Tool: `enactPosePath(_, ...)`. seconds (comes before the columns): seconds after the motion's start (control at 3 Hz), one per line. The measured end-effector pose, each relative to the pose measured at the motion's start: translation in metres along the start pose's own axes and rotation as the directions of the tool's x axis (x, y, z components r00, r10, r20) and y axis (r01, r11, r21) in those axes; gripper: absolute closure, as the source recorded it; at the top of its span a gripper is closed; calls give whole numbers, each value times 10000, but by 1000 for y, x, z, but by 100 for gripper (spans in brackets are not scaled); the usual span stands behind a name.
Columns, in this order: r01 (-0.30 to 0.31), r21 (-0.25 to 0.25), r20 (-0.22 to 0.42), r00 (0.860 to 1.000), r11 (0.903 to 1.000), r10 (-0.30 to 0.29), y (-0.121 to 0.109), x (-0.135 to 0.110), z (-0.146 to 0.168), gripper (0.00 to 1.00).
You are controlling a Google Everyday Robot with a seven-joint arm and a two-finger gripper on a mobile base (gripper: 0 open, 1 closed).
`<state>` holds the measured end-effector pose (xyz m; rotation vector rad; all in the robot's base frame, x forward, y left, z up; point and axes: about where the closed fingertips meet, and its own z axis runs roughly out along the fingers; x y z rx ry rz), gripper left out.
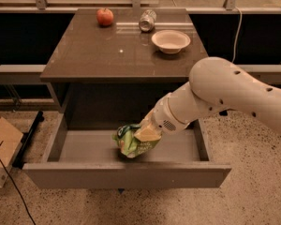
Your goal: Place green rice chip bag into top drawer
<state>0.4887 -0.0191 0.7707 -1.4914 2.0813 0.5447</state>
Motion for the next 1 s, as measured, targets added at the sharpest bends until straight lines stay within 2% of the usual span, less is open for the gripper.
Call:
enactPosePath(0.67,-684,-605,-779,9949,9958,636,-4,17,59,34)
enactPosePath(1.0,-648,-604,-770,9952,9961,601,-3,16,58,4)
